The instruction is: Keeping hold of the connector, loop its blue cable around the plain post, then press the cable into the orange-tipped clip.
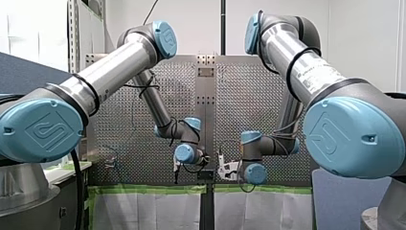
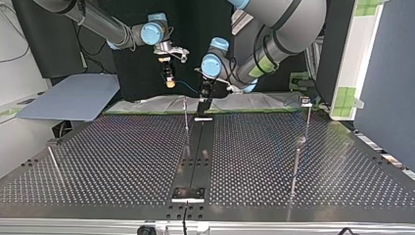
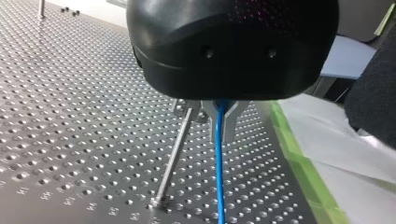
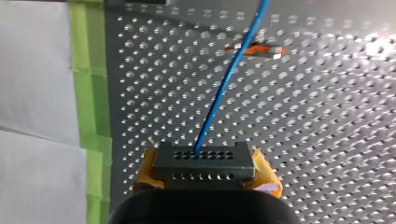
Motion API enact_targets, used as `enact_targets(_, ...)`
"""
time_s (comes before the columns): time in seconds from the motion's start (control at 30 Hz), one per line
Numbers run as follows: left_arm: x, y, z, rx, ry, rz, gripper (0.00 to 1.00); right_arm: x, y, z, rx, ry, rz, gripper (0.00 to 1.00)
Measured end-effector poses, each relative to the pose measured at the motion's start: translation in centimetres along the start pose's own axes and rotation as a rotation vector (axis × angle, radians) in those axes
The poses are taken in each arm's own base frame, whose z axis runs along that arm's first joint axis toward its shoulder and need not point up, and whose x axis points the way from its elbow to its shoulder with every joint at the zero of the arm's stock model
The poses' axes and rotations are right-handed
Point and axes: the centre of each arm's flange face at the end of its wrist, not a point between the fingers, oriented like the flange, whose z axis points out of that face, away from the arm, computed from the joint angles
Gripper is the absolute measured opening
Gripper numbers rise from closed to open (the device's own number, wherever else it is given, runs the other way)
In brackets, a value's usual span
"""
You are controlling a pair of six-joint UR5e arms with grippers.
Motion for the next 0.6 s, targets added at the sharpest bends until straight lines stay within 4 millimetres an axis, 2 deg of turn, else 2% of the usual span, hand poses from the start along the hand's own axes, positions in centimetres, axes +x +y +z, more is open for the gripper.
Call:
enact_targets(0.2, -0.4, -0.7, 0.2, -0.018, -0.060, 0.000, 0.00, -0.4, 0.7, 0.7, -0.010, -0.008, 0.001, 0.00)
enact_targets(0.6, -0.6, -1.8, 0.0, -0.045, -0.107, 0.017, 0.00, 0.6, 2.0, 2.6, -0.031, 0.006, 0.001, 0.00)
